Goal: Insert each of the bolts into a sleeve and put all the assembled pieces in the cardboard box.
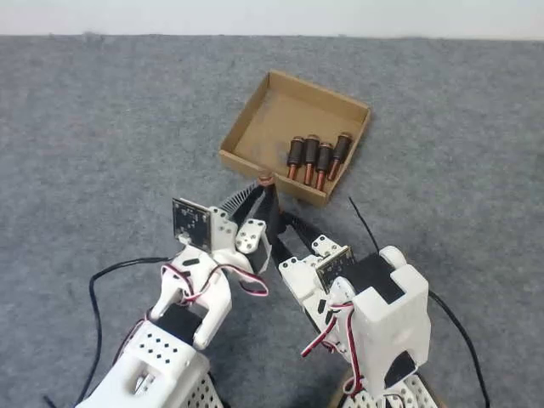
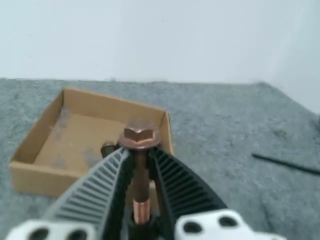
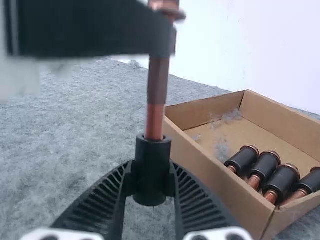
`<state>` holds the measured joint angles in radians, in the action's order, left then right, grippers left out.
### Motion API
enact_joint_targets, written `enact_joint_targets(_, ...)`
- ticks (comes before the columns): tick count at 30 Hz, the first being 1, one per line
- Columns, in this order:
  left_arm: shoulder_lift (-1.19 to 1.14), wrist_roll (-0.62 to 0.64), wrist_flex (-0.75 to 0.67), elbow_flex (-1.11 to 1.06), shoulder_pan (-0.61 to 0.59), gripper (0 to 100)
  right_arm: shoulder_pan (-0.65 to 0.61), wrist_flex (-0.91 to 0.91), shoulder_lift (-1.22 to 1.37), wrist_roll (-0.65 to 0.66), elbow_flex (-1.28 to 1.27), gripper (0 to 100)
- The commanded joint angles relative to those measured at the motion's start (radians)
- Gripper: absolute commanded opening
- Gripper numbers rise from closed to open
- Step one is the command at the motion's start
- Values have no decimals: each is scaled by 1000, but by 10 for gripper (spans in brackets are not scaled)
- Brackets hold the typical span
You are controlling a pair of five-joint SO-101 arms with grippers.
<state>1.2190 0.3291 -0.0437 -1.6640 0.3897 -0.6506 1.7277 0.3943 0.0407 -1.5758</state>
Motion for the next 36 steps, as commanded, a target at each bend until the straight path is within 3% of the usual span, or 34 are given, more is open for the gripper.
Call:
enact_joint_targets(1, 38, -8, -34, -15, 23, 10, -2, 31, -19, 15, -28, 7)
enact_joint_targets(9, 37, -6, -25, -21, 23, 10, 1, 31, -19, 15, -28, 7)
enact_joint_targets(21, 37, -5, 196, -21, 29, 11, 2, 31, -19, 15, -28, 7)
enact_joint_targets(29, 37, -9, 233, -21, 28, 14, 2, 31, -19, 15, -28, 7)
enact_joint_targets(36, 37, -6, 261, -21, 23, 187, 12, 31, -19, 15, -28, 7)
